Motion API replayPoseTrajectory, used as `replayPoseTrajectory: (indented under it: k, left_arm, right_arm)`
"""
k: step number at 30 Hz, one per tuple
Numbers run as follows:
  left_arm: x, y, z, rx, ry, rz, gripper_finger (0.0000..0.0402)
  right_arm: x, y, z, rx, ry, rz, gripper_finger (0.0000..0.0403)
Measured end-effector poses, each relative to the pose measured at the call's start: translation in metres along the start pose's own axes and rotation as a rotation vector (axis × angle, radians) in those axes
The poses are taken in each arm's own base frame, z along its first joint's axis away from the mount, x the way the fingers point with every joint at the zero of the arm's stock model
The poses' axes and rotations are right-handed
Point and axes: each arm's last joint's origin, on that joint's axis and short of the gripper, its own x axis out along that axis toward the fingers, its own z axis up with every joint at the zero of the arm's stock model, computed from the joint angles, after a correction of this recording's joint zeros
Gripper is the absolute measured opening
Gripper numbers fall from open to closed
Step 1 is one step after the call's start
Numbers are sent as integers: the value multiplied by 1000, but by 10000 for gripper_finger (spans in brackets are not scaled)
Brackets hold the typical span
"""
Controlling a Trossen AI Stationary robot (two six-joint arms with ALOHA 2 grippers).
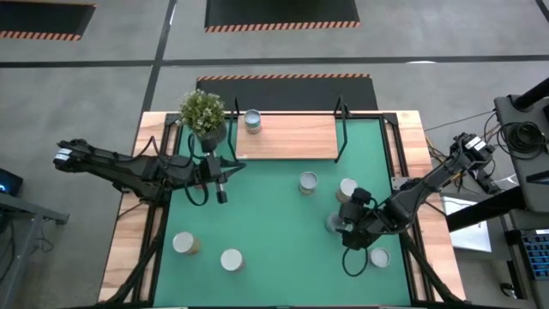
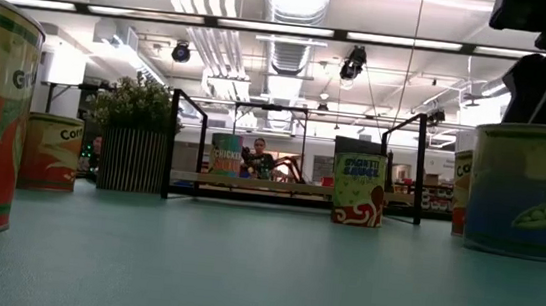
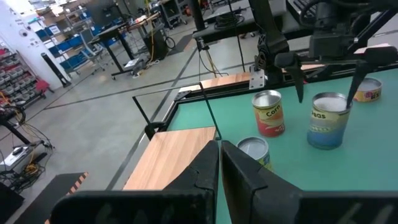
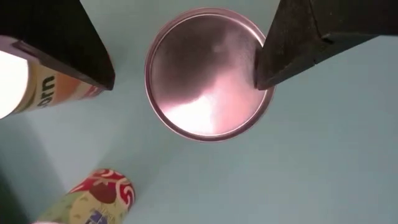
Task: Pick and place cans onto a shelf
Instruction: Put the canned peas on the shelf
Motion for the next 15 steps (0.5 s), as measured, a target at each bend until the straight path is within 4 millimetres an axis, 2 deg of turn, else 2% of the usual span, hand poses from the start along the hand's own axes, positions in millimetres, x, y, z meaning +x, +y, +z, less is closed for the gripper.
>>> replayPoseTrajectory:
  k: [11,15]
  left_arm:
    - [0,0,0,0,0,0,0]
    - [0,0,0,0,0,0,0]
  right_arm:
    - [-15,-8,6,73,-58,53,384]
    - [-16,-8,6,50,-54,62,384]
